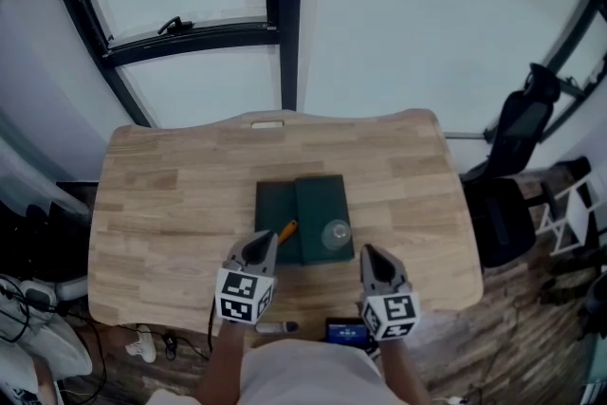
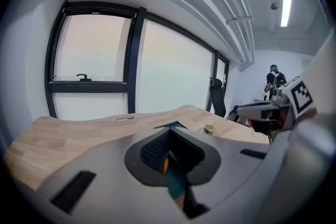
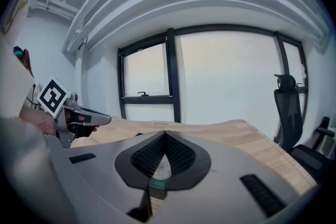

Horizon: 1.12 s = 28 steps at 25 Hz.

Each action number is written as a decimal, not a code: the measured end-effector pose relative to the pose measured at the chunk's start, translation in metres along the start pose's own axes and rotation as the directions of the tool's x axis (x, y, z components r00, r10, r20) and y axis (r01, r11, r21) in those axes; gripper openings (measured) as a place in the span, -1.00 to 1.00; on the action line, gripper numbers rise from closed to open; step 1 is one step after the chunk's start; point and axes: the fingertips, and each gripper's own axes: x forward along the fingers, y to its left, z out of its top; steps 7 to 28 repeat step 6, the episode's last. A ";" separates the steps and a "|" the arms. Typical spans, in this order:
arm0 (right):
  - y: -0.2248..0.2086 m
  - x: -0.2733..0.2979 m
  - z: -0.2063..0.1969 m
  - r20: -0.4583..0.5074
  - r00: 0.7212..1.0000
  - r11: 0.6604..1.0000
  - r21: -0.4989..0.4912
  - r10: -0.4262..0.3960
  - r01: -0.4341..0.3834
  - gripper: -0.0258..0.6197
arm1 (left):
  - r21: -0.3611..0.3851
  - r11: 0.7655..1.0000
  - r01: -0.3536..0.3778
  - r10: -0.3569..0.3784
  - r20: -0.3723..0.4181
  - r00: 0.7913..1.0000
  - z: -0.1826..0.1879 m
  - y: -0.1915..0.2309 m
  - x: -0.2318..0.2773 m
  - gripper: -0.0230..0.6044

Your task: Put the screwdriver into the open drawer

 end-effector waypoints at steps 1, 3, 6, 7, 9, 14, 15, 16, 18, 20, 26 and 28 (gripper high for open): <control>0.000 0.000 0.000 -0.002 1.000 1.000 0.000 0.000 0.000 -0.93 | -0.001 1.000 0.003 -0.003 -0.005 1.000 -0.001 0.000 0.001 -0.93; 0.000 0.000 -0.001 -0.005 1.000 1.000 0.002 -0.001 0.001 -0.93 | -0.001 1.000 0.007 -0.007 -0.014 1.000 -0.004 0.001 0.002 -0.93; -0.001 0.001 0.000 -0.007 1.000 1.000 0.002 -0.009 0.009 -0.93 | -0.001 1.000 0.013 -0.013 -0.025 1.000 -0.007 0.002 0.004 -0.93; -0.001 0.001 0.000 -0.007 1.000 1.000 0.002 -0.009 0.009 -0.93 | -0.001 1.000 0.013 -0.013 -0.025 1.000 -0.007 0.002 0.004 -0.93; -0.001 0.001 0.000 -0.007 1.000 1.000 0.002 -0.009 0.009 -0.93 | -0.001 1.000 0.013 -0.013 -0.025 1.000 -0.007 0.002 0.004 -0.93; -0.001 0.001 0.000 -0.007 1.000 1.000 0.002 -0.009 0.009 -0.93 | -0.001 1.000 0.013 -0.013 -0.025 1.000 -0.007 0.002 0.004 -0.93; -0.001 0.001 0.000 -0.007 1.000 1.000 0.002 -0.009 0.009 -0.93 | -0.001 1.000 0.013 -0.013 -0.025 1.000 -0.007 0.002 0.004 -0.93; -0.001 0.001 0.000 -0.007 1.000 1.000 0.002 -0.009 0.009 -0.93 | -0.001 1.000 0.013 -0.013 -0.025 1.000 -0.007 0.002 0.004 -0.93; -0.001 0.001 0.000 -0.007 1.000 1.000 0.002 -0.009 0.009 -0.93 | -0.001 1.000 0.013 -0.013 -0.025 1.000 -0.007 0.002 0.004 -0.93; -0.001 0.001 0.000 -0.007 1.000 1.000 0.002 -0.009 0.009 -0.93 | -0.001 1.000 0.013 -0.013 -0.025 1.000 -0.007 0.002 0.004 -0.93; -0.001 0.001 0.000 -0.007 1.000 1.000 0.002 -0.009 0.009 -0.93 | -0.001 1.000 0.013 -0.013 -0.025 1.000 -0.007 0.002 0.004 -0.93; -0.001 0.001 0.000 -0.007 1.000 1.000 0.002 -0.009 0.009 -0.93 | -0.001 1.000 0.013 -0.013 -0.025 1.000 -0.007 0.002 0.004 -0.93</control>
